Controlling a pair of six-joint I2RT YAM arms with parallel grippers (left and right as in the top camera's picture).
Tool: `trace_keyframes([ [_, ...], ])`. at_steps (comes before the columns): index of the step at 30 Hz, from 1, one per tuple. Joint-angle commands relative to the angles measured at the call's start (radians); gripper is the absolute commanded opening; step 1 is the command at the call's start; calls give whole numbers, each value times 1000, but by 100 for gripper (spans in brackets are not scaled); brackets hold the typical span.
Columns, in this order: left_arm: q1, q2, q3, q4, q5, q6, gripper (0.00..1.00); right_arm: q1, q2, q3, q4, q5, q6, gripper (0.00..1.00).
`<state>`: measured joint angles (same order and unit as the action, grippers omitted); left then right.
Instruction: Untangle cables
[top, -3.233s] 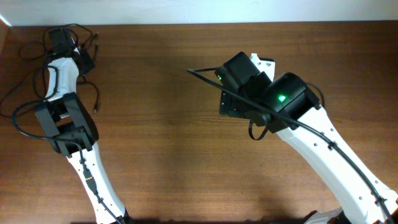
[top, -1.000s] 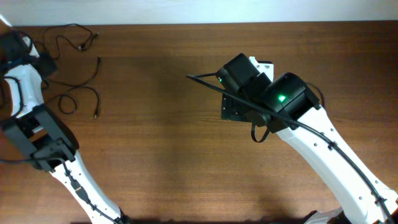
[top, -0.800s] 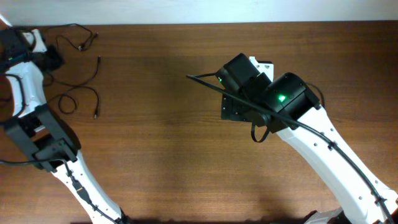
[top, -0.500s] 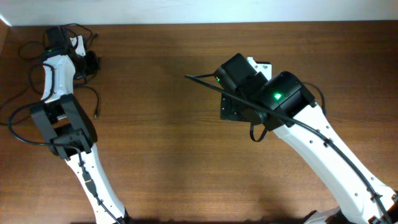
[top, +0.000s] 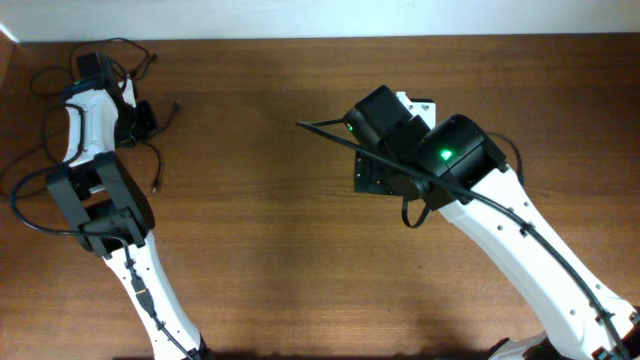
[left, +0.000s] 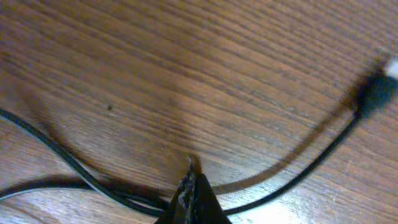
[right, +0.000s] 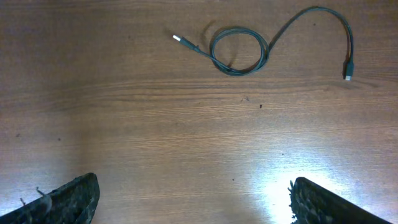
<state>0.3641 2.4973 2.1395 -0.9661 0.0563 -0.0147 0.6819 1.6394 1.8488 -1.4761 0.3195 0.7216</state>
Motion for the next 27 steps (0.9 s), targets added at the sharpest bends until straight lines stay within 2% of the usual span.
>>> trace_keyframes([
  [1,5,10,2,-36,30,8,0,-3,3,0,1,5,-8,98],
  [6,5,-5,9,-66,30,-8,0,-3,3,0,-2,5,-12,98],
  [11,42,-110,90,-64,26,-222,0,-3,3,0,-1,5,-12,98],
  [16,150,-163,109,-98,20,-222,0,-3,4,0,4,5,-12,98],
  [19,240,-160,69,-159,-176,-338,0,-3,4,0,6,5,-12,98],
  [21,293,-156,32,-169,-306,-341,0,-3,4,0,21,5,-11,98],
  [27,373,-156,-132,-25,-308,-340,0,-3,4,0,23,-14,-12,98],
])
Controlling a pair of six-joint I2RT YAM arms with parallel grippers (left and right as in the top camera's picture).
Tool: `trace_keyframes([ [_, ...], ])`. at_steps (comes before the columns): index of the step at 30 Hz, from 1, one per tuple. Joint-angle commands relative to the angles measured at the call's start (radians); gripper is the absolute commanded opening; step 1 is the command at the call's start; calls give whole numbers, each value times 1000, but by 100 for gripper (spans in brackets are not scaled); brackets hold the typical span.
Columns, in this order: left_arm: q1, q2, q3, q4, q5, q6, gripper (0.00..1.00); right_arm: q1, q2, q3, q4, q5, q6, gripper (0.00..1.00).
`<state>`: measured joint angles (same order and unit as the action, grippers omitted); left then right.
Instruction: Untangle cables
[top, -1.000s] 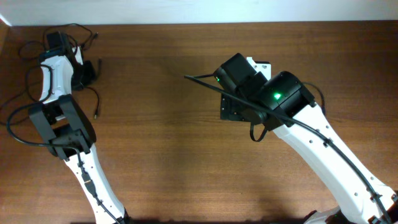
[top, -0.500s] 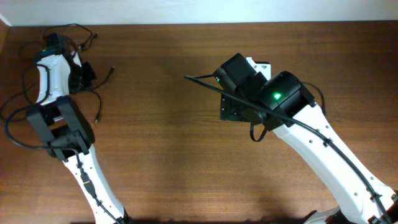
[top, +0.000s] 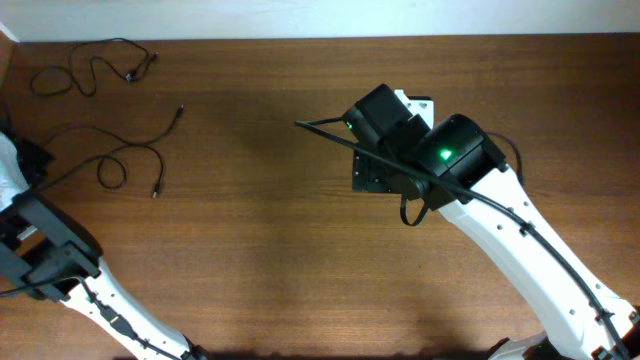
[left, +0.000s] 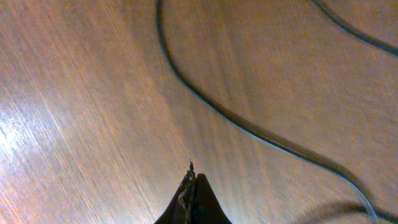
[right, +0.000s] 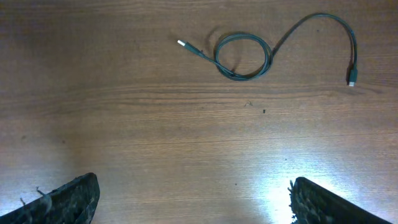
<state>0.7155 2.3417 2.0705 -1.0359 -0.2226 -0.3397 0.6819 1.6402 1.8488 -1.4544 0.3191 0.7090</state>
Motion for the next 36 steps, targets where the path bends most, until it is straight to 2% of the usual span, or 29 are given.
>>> trace_keyframes([
  [1,30,-1,-93,82,-26,-15,0,-3,3,0,2,-18,1,98],
  [4,50,-1,-187,214,-23,-3,0,-3,3,0,3,-17,1,98],
  [8,50,-1,-255,338,70,34,0,-3,3,0,3,-17,2,98],
  [18,51,16,-306,456,85,35,0,-3,3,0,-5,-28,1,98],
  [20,51,27,-306,481,126,55,0,-3,3,0,-6,-32,1,98],
  [23,51,65,-306,526,270,107,0,-3,3,0,-8,-40,2,98],
  [29,51,110,-304,562,272,111,0,-3,3,0,-9,-55,2,98],
  [30,51,110,-302,573,278,129,0,-3,3,0,-9,-55,2,99],
  [33,51,110,-301,637,425,351,0,-3,3,0,-13,-58,2,98],
  [34,51,110,-301,658,445,391,0,-3,3,0,-13,-58,2,98],
  [36,51,110,-301,680,445,391,0,-3,3,0,-13,-66,2,98],
])
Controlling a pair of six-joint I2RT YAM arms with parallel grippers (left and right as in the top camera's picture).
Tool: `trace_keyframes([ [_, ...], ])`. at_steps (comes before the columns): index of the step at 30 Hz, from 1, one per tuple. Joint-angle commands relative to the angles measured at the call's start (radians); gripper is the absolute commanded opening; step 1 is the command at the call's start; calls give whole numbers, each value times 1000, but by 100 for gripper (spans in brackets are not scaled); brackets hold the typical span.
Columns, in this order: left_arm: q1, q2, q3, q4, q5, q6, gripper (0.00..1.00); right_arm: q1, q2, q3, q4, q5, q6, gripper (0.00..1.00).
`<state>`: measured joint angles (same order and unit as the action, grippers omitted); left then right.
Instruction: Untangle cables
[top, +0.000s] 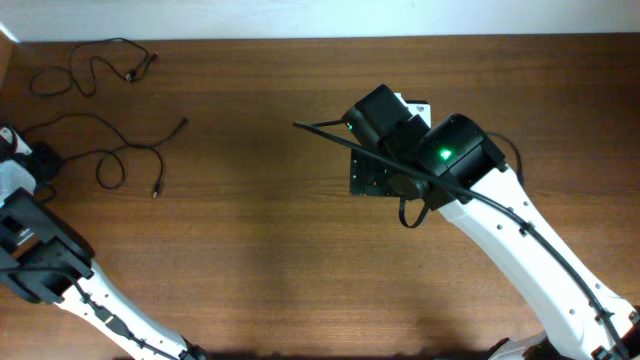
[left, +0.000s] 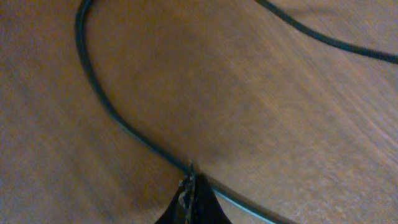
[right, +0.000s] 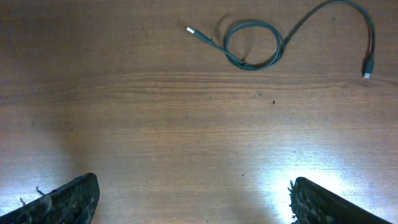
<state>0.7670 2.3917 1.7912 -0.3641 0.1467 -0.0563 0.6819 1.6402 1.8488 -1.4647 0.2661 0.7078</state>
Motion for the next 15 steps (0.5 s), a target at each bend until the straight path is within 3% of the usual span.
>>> trace_keyframes([
  [1,0,60,-22,19,77,107,0,-3,3,0,-2,-20,3,98],
  [3,0,56,-2,41,79,107,4,-3,3,0,-3,-23,3,98],
  [4,0,52,13,37,79,107,13,-3,3,0,-2,-23,3,98],
  [6,0,28,48,23,79,106,50,-3,3,0,-1,-23,3,98],
  [7,0,11,60,13,84,106,64,-3,3,0,3,-23,3,98],
  [8,0,-24,68,3,104,105,91,-3,3,0,6,-21,3,98],
  [9,0,-73,69,-8,137,74,99,-3,3,0,6,-19,3,98],
  [11,0,-152,69,-19,192,-29,99,-4,3,0,5,-19,5,98],
  [15,-23,-249,69,-38,528,-277,99,-106,3,0,-10,-56,5,98],
])
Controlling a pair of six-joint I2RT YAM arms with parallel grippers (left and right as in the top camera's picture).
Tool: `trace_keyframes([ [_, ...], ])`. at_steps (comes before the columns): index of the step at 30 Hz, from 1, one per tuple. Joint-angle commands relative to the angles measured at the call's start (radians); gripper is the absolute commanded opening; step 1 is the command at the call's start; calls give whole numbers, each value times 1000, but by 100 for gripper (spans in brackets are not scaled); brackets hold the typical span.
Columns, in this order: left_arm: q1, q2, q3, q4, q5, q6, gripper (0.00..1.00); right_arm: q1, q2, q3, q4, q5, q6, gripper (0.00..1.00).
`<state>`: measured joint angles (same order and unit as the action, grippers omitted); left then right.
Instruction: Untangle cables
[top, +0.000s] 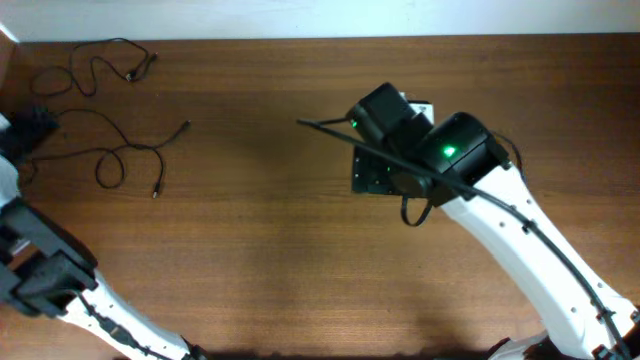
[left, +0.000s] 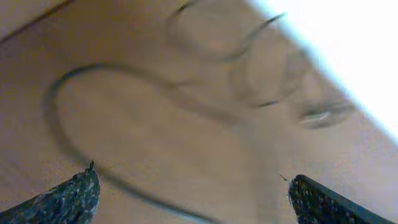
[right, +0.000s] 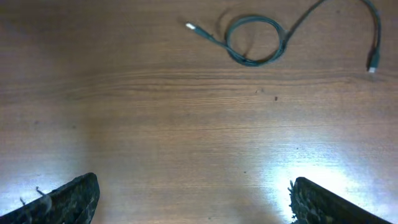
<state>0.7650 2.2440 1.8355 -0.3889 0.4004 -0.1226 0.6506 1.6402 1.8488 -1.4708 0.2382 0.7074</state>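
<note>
Two thin black cables lie apart at the table's far left. The squiggly cable (top: 92, 62) is near the back edge. The looped cable (top: 108, 165) lies in front of it; the right wrist view shows its loop (right: 258, 40) and both plugs. My left gripper (top: 33, 122) is at the left edge by that cable's far bend. In its blurred wrist view the left gripper (left: 193, 199) is open, a smeared cable arc (left: 59, 124) beneath it. My right gripper (right: 193, 196) is open over bare wood, well short of the cables.
The right arm (top: 450, 160) reaches over the middle of the table, its own black lead (top: 330, 133) sticking out to the left. A pale wall (top: 300, 15) borders the back edge. Brown wood (top: 250, 260) stretches between the cables and the right arm.
My left gripper has gone from shut to open and sits further back along the left edge. The looped cable's left bend has shifted toward the back. The right arm has barely moved.
First my left arm was over the cable pile, jaws shut with the tip at a cable. Then it was at the left edge and two cables lay apart. Then the shut tip met the looped cable's bend. Now the jaws are open. The right gripper stayed open throughout.
</note>
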Motion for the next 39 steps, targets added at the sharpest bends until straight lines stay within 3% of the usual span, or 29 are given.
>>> trace_keyframes([
  [1,-47,-110,24,-26,338,-246,99,-127,3,0,-5,-73,1,99],
  [3,-140,-113,24,-96,396,-247,99,-215,3,0,-20,-145,-71,98],
  [6,-329,-113,24,-195,368,-168,99,-340,3,0,-88,-148,-114,98],
  [9,-586,-113,24,-209,210,-114,99,-461,3,0,-113,-79,-136,98],
  [15,-928,-113,24,-330,-85,-114,99,-620,5,-24,-95,-55,-151,98],
  [18,-995,-113,24,-422,-94,-114,99,-625,5,-164,37,-193,-283,98],
  [25,-1105,-113,24,-570,-100,-114,99,-625,5,-562,566,-437,-285,98],
  [31,-1120,-113,24,-572,-264,-114,99,-624,6,-767,915,-456,-284,99],
  [33,-1120,-113,24,-575,-328,-115,99,-624,11,-812,978,-471,-281,85],
  [39,-1120,-113,24,-574,-338,-115,99,-624,138,-826,1051,-472,-281,67],
])
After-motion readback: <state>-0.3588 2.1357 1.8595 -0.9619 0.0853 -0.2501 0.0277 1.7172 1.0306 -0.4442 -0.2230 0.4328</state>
